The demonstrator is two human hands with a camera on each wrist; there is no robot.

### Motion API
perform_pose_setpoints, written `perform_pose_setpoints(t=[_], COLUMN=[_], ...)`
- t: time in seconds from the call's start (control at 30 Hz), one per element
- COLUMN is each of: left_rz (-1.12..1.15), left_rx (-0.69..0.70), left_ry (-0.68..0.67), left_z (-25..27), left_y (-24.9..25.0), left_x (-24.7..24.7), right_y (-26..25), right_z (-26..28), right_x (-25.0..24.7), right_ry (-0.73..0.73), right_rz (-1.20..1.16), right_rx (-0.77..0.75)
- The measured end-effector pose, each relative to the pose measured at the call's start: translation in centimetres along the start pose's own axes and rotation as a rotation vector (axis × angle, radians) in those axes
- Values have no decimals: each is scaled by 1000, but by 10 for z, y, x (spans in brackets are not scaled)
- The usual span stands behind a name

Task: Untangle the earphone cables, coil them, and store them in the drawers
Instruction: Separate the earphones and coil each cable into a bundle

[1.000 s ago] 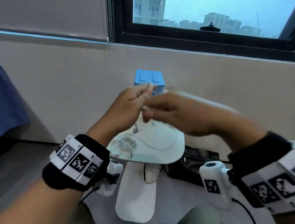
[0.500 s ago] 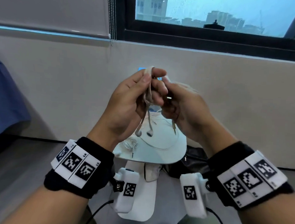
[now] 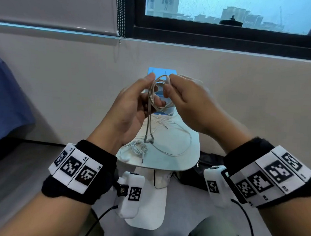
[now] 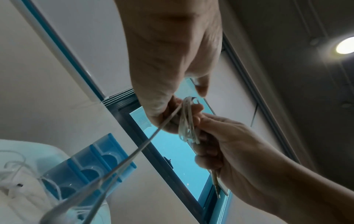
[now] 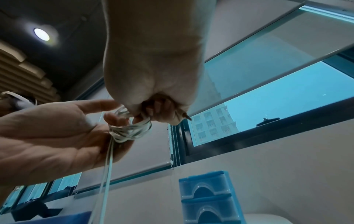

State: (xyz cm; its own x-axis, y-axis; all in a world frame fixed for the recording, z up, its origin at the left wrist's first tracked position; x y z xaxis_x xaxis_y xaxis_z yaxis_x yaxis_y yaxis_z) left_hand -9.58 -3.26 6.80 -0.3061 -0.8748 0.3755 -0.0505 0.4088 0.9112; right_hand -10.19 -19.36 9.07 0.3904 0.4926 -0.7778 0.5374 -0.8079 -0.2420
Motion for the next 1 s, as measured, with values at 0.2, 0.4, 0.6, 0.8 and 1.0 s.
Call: perform_pose_setpoints(t=[0.2, 0.4, 0.6, 0.8, 1.0], left_rz=[-143, -398, -331, -267, -354], left_rx=[20, 42, 15, 39, 125], left_ry=[107, 119, 1, -46, 18], left_z=[-6, -13, -16, -20, -31], left_y=[-3, 3, 9, 15, 28], left_x=[9, 5, 14, 31, 26], right_y=[8, 23, 24, 7, 7], right_z=[9, 35, 26, 7, -16], right_x=[4, 5, 1, 6, -4], right_ry=[-110, -227, -98, 85, 186], right_rz=[-190, -573, -430, -990, -1246], right_rx=[113, 293, 267, 399, 545])
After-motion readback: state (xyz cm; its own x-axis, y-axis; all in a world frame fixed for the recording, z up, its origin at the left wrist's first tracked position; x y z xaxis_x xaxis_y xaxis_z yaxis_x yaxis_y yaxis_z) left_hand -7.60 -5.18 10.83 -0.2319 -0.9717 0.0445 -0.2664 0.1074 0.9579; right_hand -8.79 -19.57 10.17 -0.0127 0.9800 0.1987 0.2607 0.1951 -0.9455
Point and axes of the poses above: each hand's wrist, its own z-axis away from the middle knuckle, its own x-axis out of the palm, y = z × x, the point moved 1 cm from there along -z, towards the middle knuckle, and after that the axes turned 4 degrees about -x, right-handed, at the moved point
